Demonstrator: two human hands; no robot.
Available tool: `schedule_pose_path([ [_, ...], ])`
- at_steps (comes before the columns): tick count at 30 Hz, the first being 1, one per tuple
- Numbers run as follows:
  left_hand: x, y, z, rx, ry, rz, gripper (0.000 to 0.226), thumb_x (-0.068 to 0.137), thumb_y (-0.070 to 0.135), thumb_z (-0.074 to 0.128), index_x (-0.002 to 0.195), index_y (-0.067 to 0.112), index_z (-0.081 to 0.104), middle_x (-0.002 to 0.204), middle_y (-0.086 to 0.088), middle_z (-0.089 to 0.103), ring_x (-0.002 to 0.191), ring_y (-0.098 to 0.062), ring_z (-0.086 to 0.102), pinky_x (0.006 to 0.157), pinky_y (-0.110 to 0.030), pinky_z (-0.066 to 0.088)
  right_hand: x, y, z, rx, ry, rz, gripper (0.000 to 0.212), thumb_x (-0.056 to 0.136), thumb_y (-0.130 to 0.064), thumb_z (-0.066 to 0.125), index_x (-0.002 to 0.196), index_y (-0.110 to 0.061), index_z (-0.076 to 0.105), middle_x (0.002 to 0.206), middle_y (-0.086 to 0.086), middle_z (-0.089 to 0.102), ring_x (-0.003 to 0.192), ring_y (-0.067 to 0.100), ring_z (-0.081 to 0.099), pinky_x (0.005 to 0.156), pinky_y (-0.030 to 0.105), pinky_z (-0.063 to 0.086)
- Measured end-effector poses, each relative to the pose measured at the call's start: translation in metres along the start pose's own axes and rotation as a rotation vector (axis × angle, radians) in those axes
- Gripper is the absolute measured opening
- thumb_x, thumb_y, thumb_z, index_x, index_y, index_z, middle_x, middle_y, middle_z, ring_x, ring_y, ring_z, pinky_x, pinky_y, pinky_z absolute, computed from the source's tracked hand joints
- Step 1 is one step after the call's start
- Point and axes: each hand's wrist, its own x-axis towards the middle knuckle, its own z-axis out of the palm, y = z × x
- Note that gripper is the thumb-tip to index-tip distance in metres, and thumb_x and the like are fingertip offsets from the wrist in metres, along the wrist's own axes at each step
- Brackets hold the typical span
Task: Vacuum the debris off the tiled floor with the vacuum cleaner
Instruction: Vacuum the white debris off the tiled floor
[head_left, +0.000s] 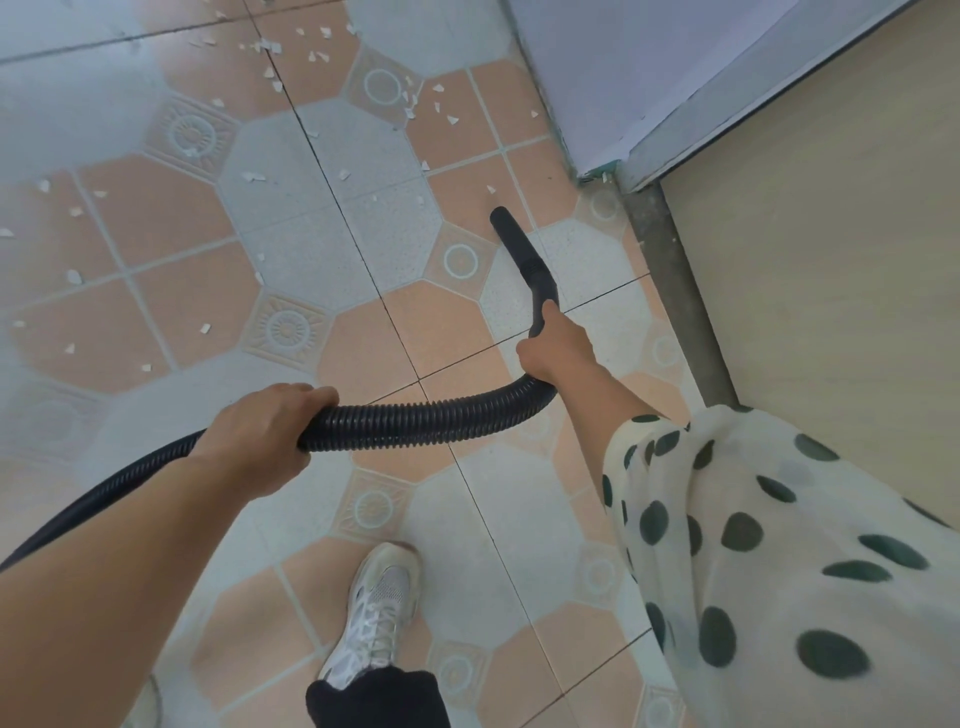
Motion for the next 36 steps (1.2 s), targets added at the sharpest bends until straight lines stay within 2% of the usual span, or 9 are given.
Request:
schedule_pose_path([
  [4, 0.010, -0.007, -0.002, -0.014, 0.012, -0.022, 0.032, 0.077, 0.002, 0.055, 0.085, 0.030, 0.042, 0.079, 0.007, 0.051, 0.075, -0.019, 0.050, 0.055, -0.028, 0.033, 0.015, -0.015, -0.005, -0.006, 0.018, -0.004, 0.069, 0.090, -0.012, 0.051, 0.151, -0.017, 0.020, 0.128, 0.019, 0.051, 0.091, 0.029, 0.049, 0.067, 0.035, 0.043],
  [9, 0.017, -0.016, -0.005, -0.012, 0.022, -0.037, 0.032, 0.077, 0.005, 0.057, 0.085, 0.031, 0.041, 0.080, 0.007, 0.051, 0.077, -0.019, 0.050, 0.055, -0.028, 0.032, 0.022, -0.030, -0.007, -0.024, 0.011, -0.018, 0.064, 0.089, -0.009, 0.050, 0.147, -0.014, 0.023, 0.121, 0.019, 0.053, 0.087, 0.029, 0.051, 0.054, 0.031, 0.039],
  [17, 0.019, -0.022, -0.021, -0.012, 0.032, -0.075, 0.029, 0.078, 0.006, 0.055, 0.085, 0.030, 0.041, 0.079, 0.008, 0.049, 0.077, -0.018, 0.050, 0.054, -0.027, 0.028, 0.027, -0.055, -0.013, -0.057, -0.010, -0.062, 0.076, 0.091, -0.010, 0.049, 0.156, -0.020, 0.010, 0.133, 0.019, 0.049, 0.093, 0.027, 0.049, 0.068, 0.034, 0.042],
  [20, 0.017, -0.021, -0.024, -0.028, 0.021, -0.082, 0.029, 0.079, 0.007, 0.055, 0.086, 0.030, 0.040, 0.079, 0.008, 0.049, 0.076, -0.017, 0.049, 0.051, -0.024, 0.026, 0.027, -0.063, -0.018, -0.056, 0.001, -0.050, 0.074, 0.091, -0.008, 0.049, 0.155, -0.020, 0.014, 0.135, 0.018, 0.048, 0.103, 0.030, 0.053, 0.070, 0.035, 0.043],
  [23, 0.026, -0.022, -0.026, -0.053, 0.057, -0.089, 0.030, 0.078, 0.006, 0.055, 0.087, 0.030, 0.039, 0.079, 0.009, 0.048, 0.075, -0.017, 0.048, 0.053, -0.025, 0.028, 0.037, -0.070, -0.027, -0.050, 0.066, -0.009, 0.063, 0.091, -0.010, 0.049, 0.149, -0.016, 0.025, 0.129, 0.017, 0.051, 0.092, 0.026, 0.048, 0.068, 0.034, 0.043],
  [27, 0.051, -0.031, -0.024, -0.055, 0.085, -0.083, 0.029, 0.078, 0.004, 0.053, 0.089, 0.028, 0.041, 0.081, 0.006, 0.052, 0.074, -0.017, 0.047, 0.051, -0.024, 0.026, 0.057, -0.081, -0.031, -0.064, 0.145, 0.050, 0.055, 0.091, -0.012, 0.049, 0.143, -0.013, 0.032, 0.105, 0.011, 0.046, 0.086, 0.026, 0.048, 0.059, 0.033, 0.040],
  [32, 0.074, -0.041, -0.016, -0.030, 0.121, -0.014, 0.035, 0.078, 0.003, 0.051, 0.103, 0.027, 0.042, 0.086, 0.005, 0.054, 0.075, -0.017, 0.046, 0.052, -0.026, 0.026, 0.083, -0.086, -0.028, -0.081, 0.220, 0.095, 0.055, 0.088, -0.012, 0.052, 0.140, -0.011, 0.035, 0.101, 0.011, 0.048, 0.089, 0.026, 0.050, 0.049, 0.030, 0.034],
  [34, 0.081, -0.042, -0.014, -0.027, 0.121, 0.007, 0.036, 0.079, 0.004, 0.052, 0.106, 0.026, 0.042, 0.088, 0.004, 0.054, 0.075, -0.017, 0.046, 0.052, -0.026, 0.026, 0.094, -0.088, -0.028, -0.082, 0.252, 0.107, 0.053, 0.088, -0.012, 0.052, 0.138, -0.009, 0.037, 0.101, 0.011, 0.049, 0.091, 0.028, 0.052, 0.051, 0.030, 0.035],
  [36, 0.089, -0.044, -0.012, -0.026, 0.118, 0.022, 0.037, 0.079, 0.003, 0.052, 0.107, 0.025, 0.042, 0.088, 0.004, 0.053, 0.074, -0.018, 0.046, 0.054, -0.027, 0.028, 0.105, -0.090, -0.026, -0.069, 0.282, 0.121, 0.050, 0.088, -0.012, 0.053, 0.136, -0.007, 0.039, 0.105, 0.013, 0.051, 0.102, 0.031, 0.054, 0.061, 0.032, 0.040],
])
